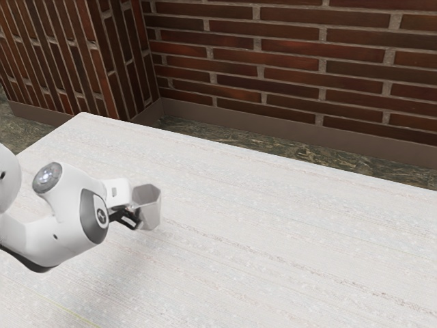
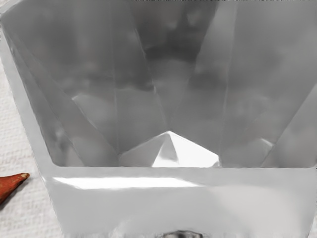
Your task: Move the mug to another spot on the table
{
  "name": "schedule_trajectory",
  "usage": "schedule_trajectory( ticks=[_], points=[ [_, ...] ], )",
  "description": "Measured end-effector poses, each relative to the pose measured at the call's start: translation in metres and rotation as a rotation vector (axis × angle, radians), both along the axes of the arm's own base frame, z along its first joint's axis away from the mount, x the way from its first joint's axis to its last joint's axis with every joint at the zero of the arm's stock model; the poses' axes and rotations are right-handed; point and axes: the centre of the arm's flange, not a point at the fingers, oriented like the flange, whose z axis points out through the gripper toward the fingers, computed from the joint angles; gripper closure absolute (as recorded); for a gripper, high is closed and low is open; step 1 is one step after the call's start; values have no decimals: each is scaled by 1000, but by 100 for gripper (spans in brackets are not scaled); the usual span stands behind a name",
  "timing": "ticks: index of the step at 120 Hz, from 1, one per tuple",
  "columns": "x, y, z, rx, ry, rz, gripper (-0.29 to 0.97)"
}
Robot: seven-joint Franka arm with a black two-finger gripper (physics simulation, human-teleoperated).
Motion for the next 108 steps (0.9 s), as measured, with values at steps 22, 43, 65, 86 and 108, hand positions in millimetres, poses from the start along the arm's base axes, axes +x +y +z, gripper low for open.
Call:
schedule_trajectory(
  ticks=[22, 43, 65, 86, 108],
  points=[
    [11, -11, -2, 6, -7, -6, 78],
    [21, -27, -14, 1, 6, 3, 78],
    [18, -23, -26, -12, 31, 48, 77],
    [16, -25, -31, -24, 49, 51, 62],
    [8, -33, -42, -70, 92, 68, 27]
  ],
)
